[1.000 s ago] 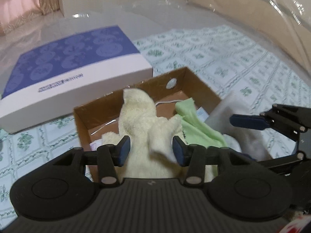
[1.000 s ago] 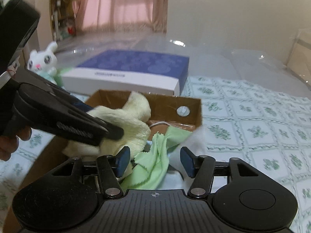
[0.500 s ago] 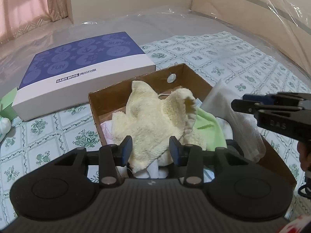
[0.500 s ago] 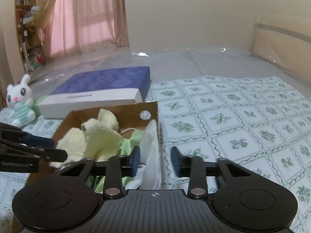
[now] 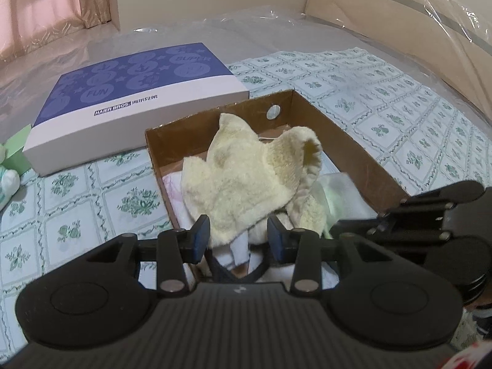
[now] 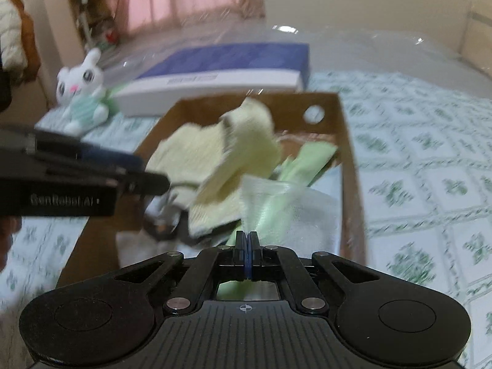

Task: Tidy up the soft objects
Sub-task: 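Withdraw both tools from the tray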

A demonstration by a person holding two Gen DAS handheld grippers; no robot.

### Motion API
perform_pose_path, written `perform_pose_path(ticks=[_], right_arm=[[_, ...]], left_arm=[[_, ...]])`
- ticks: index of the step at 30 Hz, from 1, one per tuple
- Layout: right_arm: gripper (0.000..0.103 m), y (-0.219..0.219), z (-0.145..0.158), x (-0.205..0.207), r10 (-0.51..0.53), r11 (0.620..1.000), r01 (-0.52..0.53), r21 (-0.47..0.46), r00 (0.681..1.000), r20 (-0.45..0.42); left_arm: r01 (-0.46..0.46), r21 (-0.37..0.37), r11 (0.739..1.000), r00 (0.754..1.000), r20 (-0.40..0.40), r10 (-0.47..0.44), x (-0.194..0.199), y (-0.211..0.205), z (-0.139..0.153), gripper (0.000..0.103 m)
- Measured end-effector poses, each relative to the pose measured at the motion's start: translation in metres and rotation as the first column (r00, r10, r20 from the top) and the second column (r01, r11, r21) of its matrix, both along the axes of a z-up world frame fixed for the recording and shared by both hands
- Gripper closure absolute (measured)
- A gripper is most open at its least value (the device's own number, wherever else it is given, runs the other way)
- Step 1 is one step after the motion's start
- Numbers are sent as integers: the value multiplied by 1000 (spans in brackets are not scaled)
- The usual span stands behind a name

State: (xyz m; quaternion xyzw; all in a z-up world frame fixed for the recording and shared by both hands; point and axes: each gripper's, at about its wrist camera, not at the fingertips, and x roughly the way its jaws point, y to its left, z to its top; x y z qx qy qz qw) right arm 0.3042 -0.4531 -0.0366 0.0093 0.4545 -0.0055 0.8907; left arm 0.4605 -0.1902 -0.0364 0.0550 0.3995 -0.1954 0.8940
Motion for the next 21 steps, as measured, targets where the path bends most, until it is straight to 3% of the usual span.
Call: perform_pose_path(ticks=[4,8,11,13,21], right_arm=[[102,4,-13,-1,-17,1000,16,-11,999,-44],[99,2,-6,-9,-45,999,45,1,999,-3],[77,2,4,-17,-64,998,64,3,998,26],[54,2,12,-27,-78,997,77,16,995,57],[42,10,38,-69,-156,987,149,61,978,138]], left_arm=[[-6,-2,1000,1000,-13,6,-7,4,-1,66],[-9,-11,1000,1000,-15,9,-15,7,1,66],[-8,-18,1000,1000,-8,8,-23,9,7,66],[-6,-25,1000,1000,-10,6,-27,10,11,65],[-4,-37,999,1000,-4,4,-58,16,27,61]])
